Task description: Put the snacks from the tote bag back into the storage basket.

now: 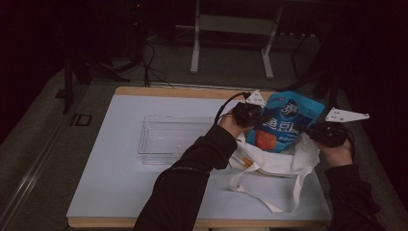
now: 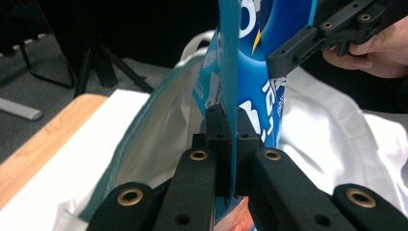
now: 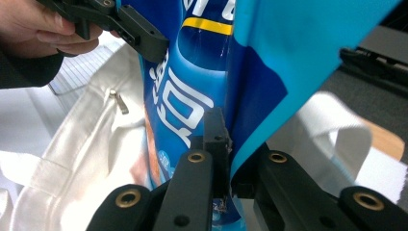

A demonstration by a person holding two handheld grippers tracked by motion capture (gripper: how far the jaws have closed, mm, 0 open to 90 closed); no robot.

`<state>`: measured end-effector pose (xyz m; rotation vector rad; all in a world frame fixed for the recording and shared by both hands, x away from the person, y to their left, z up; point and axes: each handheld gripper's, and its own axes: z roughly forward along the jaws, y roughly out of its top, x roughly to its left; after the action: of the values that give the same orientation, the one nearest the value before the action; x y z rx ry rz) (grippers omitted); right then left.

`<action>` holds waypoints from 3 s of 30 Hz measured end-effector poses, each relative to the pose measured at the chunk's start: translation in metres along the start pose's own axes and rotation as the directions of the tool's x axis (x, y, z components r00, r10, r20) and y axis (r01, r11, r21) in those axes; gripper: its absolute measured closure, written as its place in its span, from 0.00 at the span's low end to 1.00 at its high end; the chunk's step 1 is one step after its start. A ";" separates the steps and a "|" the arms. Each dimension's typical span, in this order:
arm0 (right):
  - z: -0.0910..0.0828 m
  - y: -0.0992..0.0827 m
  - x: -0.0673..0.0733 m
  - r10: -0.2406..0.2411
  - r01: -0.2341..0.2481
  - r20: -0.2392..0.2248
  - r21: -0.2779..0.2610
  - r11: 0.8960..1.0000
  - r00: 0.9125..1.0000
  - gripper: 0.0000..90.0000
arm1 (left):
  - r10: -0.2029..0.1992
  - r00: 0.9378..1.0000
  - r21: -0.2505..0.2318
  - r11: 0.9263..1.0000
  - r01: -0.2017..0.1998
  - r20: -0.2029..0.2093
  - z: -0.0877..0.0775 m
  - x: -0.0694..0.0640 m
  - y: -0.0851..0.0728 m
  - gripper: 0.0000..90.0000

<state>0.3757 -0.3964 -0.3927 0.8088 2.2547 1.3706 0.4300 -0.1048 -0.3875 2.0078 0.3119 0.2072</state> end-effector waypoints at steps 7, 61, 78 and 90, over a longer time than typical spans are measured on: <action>-0.015 0.017 0.002 -0.013 0.012 -0.011 -0.028 1.000 1.000 0.98 | 0.016 1.000 -0.019 1.000 -0.016 0.022 -0.013 -0.005 0.017 1.00; 0.040 0.134 0.084 -0.215 0.198 -0.240 -0.095 0.976 0.947 0.99 | 0.005 1.000 -0.093 0.996 -0.005 0.000 -0.189 0.002 0.003 1.00; 0.084 0.161 0.117 -0.263 0.242 -0.314 -0.107 0.964 0.912 0.99 | -0.004 1.000 -0.075 0.997 0.001 -0.031 -0.246 0.010 -0.020 1.00; 0.112 0.172 0.139 -0.279 0.257 -0.352 -0.109 0.960 0.893 0.99 | -0.008 0.999 -0.055 0.998 0.005 -0.052 -0.278 0.016 -0.038 1.00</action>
<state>0.3830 -0.1692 -0.2938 0.2147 2.4679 1.5418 0.3626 0.1531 -0.2992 1.9489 0.3422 0.2622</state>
